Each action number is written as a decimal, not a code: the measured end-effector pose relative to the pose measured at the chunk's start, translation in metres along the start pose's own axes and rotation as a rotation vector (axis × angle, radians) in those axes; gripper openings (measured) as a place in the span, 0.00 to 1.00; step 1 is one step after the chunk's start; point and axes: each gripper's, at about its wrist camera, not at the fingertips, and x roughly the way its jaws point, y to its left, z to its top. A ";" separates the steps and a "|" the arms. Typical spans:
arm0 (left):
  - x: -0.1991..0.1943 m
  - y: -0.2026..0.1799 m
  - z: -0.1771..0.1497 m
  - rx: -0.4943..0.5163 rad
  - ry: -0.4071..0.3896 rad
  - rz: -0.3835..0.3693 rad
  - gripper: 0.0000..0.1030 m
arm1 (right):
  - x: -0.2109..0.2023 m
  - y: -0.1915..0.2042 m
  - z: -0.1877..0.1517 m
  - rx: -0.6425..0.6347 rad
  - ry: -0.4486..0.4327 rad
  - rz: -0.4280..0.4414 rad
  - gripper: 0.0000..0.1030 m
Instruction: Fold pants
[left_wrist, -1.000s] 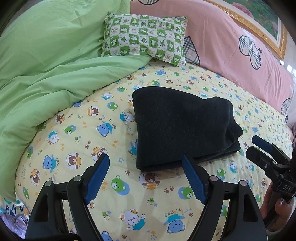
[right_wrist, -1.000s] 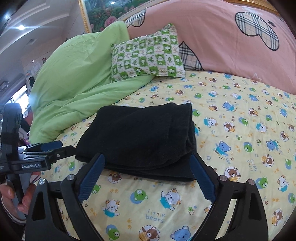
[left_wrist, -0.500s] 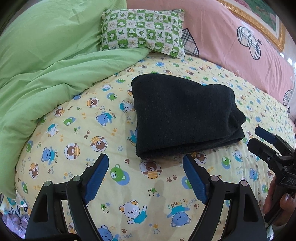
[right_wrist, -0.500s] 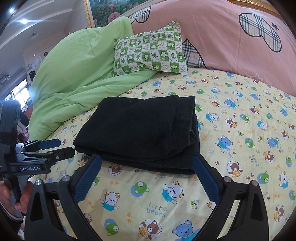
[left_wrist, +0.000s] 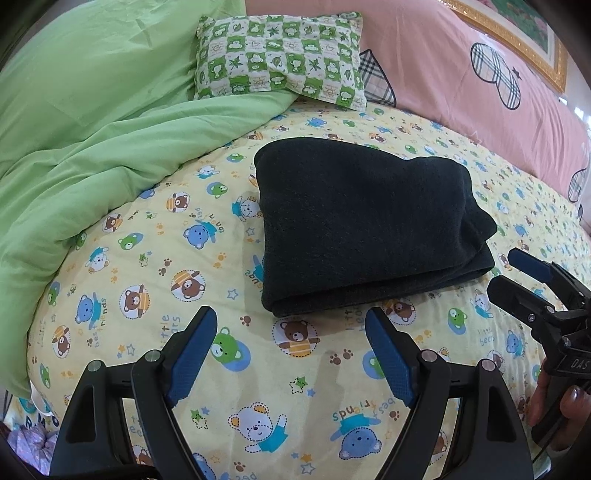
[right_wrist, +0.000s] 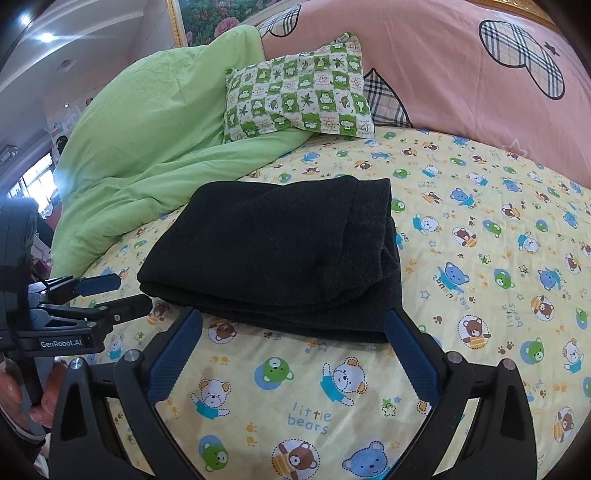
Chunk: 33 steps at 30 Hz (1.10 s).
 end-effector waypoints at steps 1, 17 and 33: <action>0.001 -0.001 0.000 0.002 0.001 -0.001 0.81 | 0.001 0.000 0.000 -0.002 0.001 0.001 0.96; 0.008 -0.002 0.002 0.002 0.005 0.017 0.81 | 0.003 0.005 0.004 -0.032 -0.004 0.007 0.96; 0.006 -0.003 0.016 0.012 -0.017 0.027 0.82 | 0.005 0.011 0.020 -0.074 -0.012 0.000 0.96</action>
